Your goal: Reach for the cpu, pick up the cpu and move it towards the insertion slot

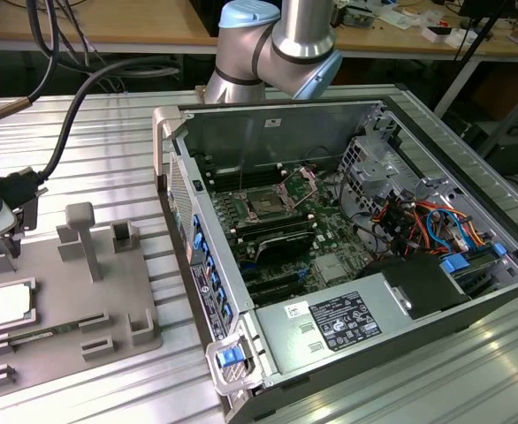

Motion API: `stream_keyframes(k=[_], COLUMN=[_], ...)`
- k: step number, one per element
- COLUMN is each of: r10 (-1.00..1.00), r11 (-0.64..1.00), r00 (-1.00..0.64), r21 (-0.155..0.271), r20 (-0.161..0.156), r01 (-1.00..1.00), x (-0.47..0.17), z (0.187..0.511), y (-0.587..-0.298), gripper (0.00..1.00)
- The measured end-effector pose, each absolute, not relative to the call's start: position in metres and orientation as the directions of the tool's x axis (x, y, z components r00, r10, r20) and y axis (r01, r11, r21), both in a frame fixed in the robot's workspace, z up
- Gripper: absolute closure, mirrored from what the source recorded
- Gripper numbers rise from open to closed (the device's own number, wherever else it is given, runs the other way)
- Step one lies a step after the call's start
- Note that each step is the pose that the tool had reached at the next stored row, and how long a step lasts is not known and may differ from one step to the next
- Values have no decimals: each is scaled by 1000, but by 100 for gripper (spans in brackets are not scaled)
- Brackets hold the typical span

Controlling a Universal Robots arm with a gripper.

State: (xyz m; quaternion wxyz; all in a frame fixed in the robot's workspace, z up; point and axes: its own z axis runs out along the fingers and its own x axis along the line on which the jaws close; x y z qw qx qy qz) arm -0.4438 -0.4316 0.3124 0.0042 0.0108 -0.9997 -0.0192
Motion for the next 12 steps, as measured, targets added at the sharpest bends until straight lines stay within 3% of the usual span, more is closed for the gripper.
stream_keyframes(k=[12], r10=[-23], r11=[999], r00=[-1000], r21=[39], r20=[6], r01=[-23], x=[-445], z=[302], y=[-434], gripper=[38])
